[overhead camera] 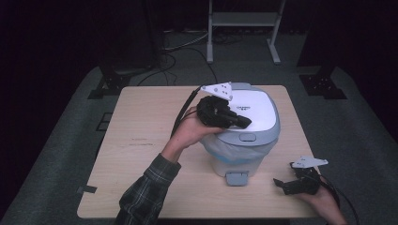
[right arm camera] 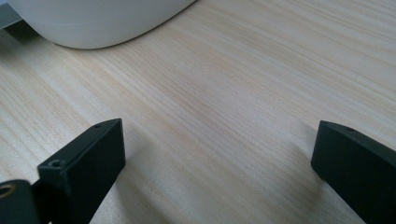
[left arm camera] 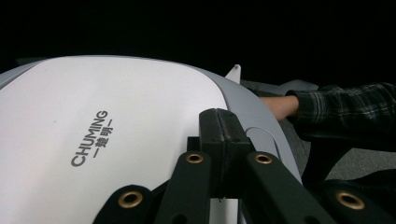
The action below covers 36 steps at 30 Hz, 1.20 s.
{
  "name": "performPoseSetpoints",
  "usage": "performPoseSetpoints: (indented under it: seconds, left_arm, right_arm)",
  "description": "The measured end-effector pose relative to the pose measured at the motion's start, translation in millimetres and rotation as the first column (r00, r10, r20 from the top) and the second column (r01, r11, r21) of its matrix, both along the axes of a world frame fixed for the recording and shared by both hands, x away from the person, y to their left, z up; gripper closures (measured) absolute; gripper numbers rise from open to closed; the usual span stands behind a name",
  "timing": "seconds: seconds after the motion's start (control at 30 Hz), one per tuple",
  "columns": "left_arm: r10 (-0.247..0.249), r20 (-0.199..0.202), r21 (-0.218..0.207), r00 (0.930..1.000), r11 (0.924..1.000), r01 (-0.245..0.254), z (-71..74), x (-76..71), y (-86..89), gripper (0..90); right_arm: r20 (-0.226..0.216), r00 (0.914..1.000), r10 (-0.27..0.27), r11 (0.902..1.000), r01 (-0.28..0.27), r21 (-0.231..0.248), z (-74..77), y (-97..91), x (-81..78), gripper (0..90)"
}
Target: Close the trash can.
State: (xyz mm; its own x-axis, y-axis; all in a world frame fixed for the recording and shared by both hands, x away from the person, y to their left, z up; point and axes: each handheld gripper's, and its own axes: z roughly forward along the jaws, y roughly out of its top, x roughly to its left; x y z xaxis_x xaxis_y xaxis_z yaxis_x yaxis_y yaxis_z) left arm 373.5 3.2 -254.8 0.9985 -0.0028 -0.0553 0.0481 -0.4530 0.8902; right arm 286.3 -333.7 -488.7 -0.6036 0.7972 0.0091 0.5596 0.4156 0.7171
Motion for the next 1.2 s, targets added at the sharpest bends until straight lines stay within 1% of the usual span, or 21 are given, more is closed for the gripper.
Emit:
performPoseSetpoints:
  seconds: [0.07,0.13,0.17,0.2,0.27,0.33,0.37,0.4,0.43,0.5,0.53,0.63,0.73,0.83,0.87,0.9,0.93,1.0,1.03,1.07,1.2]
  left_arm:
    - [0.025,0.016,-0.001,0.9996,0.9997,-0.025,1.2,-1.4,2.8,78.5]
    - [0.045,0.014,-0.023,0.9989,0.9987,-0.045,3.2,-1.3,9.2,71.7]
    - [0.053,0.014,-0.037,0.9985,0.9979,-0.052,4.6,-1.2,13.6,69.2]
    - [0.064,0.014,-0.051,0.9978,0.9967,-0.063,5.9,-1.1,18.4,64.7]
    - [0.086,0.023,-0.057,0.996,0.9948,-0.085,8.7,-2.1,27.9,59.2]
    - [0.1,0.018,-0.064,0.9948,0.993,-0.099,10.3,-3.9,37.6,51.0]
    - [0.111,0.022,-0.066,0.9935,0.9918,-0.11,10.9,-5.2,42.9,47.7]
    - [0.129,0.023,-0.071,0.9914,0.9894,-0.127,11.0,-6.9,48.1,43.9]
    - [0.14,0.028,-0.064,0.9897,0.9883,-0.138,10.7,-8.3,53.3,41.0]
    - [0.176,0.04,-0.062,0.9835,0.9829,-0.173,8.5,-11.3,63.3,33.6]
    - [0.189,0.035,-0.061,0.9814,0.9806,-0.186,6.5,-12.9,68.0,30.9]
    - [0.216,0.031,-0.062,0.9759,0.9749,-0.214,-1.5,-18.0,81.7,26.3]
    - [0.254,0.048,-0.057,0.9661,0.9664,-0.251,-10.4,-24.5,94.4,20.0]
    - [0.282,0.062,-0.059,0.9573,0.9585,-0.279,-19.3,-30.6,106.8,17.4]
    - [0.298,0.072,-0.057,0.9519,0.954,-0.294,-23.5,-33.1,111.7,17.3]
    - [0.317,0.073,-0.051,0.9457,0.9482,-0.314,-27.0,-35.0,115.4,15.0]
    - [0.329,0.074,-0.05,0.9413,0.9439,-0.326,-29.8,-36.2,118.1,12.3]
    - [0.356,0.085,-0.049,0.9305,0.9343,-0.353,-36.8,-39.7,126.0,10.6]
    - [0.372,0.082,-0.053,0.9247,0.9281,-0.369,-40.3,-41.7,130.0,9.8]
    - [0.382,0.074,-0.059,0.921,0.9237,-0.379,-43.6,-42.9,133.8,9.7]
    - [0.419,0.077,-0.057,0.9046,0.9076,-0.416,-58.0,-48.7,147.1,9.0]
  right_arm:
    - [0.0,1.0,0.0,1.0,0.0,0.0,0.0,0.0,0.0,2.0]
    - [0.0,1.0,0.0,1.0,0.0,0.0,0.0,0.0,0.0,1.9]
    - [0.0,1.0,0.0,1.0,0.0,0.0,0.0,0.0,0.0,1.9]
    - [0.0,1.0,0.0,1.0,0.0,0.0,0.0,0.0,0.0,2.0]
    - [0.0,1.0,0.0,1.0,0.0,0.0,0.0,0.0,0.0,1.9]
    - [0.0,1.0,0.0,1.0,0.0,0.0,0.0,0.0,0.0,1.9]
    - [0.0,1.0,0.0,1.0,0.0,0.0,0.0,0.0,0.0,2.0]
    - [0.0,1.0,0.0,1.0,0.0,0.0,0.0,0.0,0.0,1.9]
    - [0.0,1.0,0.001,1.0,-0.001,0.0,0.0,0.0,0.0,1.9]
    - [0.0,1.0,0.0,1.0,0.0,0.0,0.0,0.0,0.0,1.9]
    - [0.0,1.0,0.001,1.0,-0.001,0.0,0.0,0.0,0.0,1.9]
    - [0.0,1.0,0.0,1.0,0.0,0.0,0.0,0.0,0.0,1.9]
    - [0.0,1.0,0.0,1.0,0.0,0.0,0.0,0.0,0.0,1.9]
    - [0.0,1.0,0.0,1.0,0.0,0.0,0.0,0.0,-0.1,1.9]
    - [0.0,1.0,0.0,1.0,0.0,0.0,0.0,0.0,-0.1,1.9]
    - [0.0,1.0,0.0,1.0,0.0,0.0,0.0,0.0,0.0,1.9]
    - [0.0,1.0,0.0,1.0,0.0,0.0,0.0,0.0,-0.1,2.0]
    - [0.0,1.0,0.0,1.0,0.0,0.0,0.0,0.0,0.0,1.9]
    - [0.0,1.0,-0.001,1.0,0.001,0.0,0.0,0.0,-0.1,1.9]
    - [0.0,1.0,0.0,1.0,0.0,0.0,0.0,0.0,0.0,1.9]
    - [0.0,1.0,0.0,1.0,0.0,0.0,0.0,0.0,0.0,1.9]
